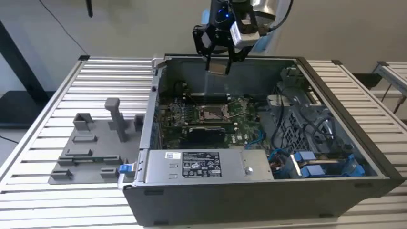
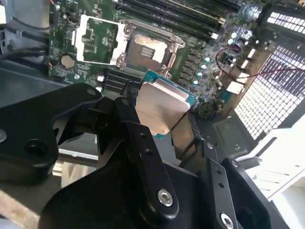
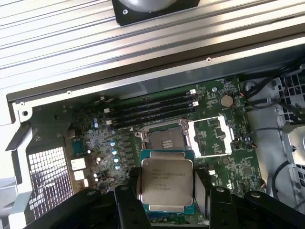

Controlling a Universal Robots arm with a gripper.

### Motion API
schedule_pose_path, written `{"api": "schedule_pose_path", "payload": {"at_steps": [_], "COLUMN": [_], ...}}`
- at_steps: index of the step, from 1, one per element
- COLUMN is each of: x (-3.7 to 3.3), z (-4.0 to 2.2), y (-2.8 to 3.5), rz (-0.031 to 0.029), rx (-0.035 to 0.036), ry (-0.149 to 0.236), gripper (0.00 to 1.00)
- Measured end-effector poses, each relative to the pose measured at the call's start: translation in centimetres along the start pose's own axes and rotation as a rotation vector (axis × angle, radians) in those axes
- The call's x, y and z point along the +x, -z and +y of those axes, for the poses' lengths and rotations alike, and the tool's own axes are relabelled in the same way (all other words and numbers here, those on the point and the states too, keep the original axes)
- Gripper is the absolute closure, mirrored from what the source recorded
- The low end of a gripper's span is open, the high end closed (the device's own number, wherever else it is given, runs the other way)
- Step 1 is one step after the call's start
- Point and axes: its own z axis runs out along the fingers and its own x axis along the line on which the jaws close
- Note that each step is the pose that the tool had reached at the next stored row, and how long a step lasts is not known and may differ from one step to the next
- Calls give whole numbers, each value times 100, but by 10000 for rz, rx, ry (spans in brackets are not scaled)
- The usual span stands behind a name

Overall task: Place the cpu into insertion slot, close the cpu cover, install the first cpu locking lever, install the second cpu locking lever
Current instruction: 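Place the cpu into insertion slot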

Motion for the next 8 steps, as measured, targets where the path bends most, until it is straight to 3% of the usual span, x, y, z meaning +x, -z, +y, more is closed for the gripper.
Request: {"api": "schedule_pose_path", "payload": {"at_steps": [8], "x": [-3], "z": [-6], "y": [-68], "rz": [-83], "rx": [-181], "ry": [-1262], "gripper": [46]}}
